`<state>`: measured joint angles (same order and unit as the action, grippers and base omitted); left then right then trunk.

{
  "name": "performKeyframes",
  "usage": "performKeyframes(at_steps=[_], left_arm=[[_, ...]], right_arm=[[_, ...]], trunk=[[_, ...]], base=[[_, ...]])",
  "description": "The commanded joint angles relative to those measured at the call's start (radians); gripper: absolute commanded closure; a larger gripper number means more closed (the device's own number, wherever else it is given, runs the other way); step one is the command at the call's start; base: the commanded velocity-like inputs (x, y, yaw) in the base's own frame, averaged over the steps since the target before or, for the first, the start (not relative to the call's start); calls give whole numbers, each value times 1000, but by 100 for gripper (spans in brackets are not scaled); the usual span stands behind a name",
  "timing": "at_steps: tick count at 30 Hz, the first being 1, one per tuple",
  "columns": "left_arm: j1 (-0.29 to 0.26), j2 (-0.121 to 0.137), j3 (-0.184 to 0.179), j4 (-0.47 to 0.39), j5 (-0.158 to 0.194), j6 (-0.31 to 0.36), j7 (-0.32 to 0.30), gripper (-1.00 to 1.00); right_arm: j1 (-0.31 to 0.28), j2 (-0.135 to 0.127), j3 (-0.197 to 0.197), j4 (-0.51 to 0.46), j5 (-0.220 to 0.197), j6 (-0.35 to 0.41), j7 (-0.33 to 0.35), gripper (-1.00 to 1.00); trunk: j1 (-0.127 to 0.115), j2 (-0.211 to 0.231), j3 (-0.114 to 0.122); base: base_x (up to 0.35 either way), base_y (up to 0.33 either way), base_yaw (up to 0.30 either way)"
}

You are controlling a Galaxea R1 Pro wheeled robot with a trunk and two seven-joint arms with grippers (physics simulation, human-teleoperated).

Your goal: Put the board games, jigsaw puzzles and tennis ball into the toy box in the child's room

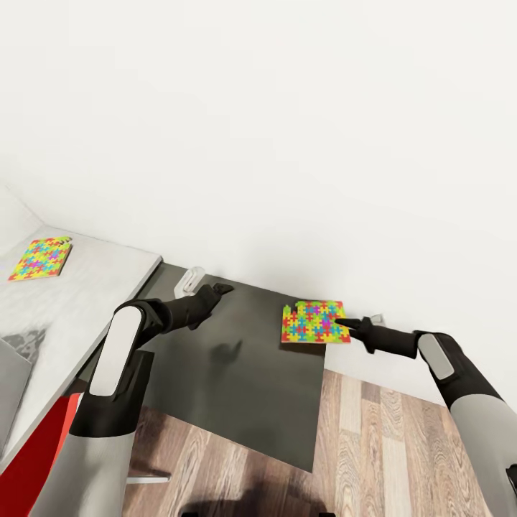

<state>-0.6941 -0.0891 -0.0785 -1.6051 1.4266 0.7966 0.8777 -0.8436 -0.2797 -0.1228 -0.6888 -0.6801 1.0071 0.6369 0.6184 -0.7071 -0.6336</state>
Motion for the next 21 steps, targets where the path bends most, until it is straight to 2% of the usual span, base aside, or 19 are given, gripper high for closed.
performKeyframes(at_steps=[1,7,10,11,16,21], left_arm=[[-1,0,0,-1,9,1,10,-100],[-1,2,1,-1,10,1,7,-100],[-1,1,1,-1,10,1,6,-100],[-1,1,1,-1,10,2,5,-100],[-1,0,0,-1,11,1,5,-100],[-1,0,0,-1,11,1,4,-100]], right_arm=[[5,0,-2,-19,11,4,6,100],[54,-1,-2,-145,11,6,5,100],[89,-1,-3,-228,12,6,5,100],[115,-1,-3,-283,12,7,5,100],[162,-1,-4,-405,13,9,4,100],[172,-1,-4,-438,13,22,3,100]], trunk=[[0,-1,-1],[0,-1,-1],[0,-1,-1],[0,-1,-1],[0,-1,-1],[0,-1,-1]], base=[[0,0,0],[0,0,0],[0,0,0],[0,0,0],[0,0,0],[0,0,0]])
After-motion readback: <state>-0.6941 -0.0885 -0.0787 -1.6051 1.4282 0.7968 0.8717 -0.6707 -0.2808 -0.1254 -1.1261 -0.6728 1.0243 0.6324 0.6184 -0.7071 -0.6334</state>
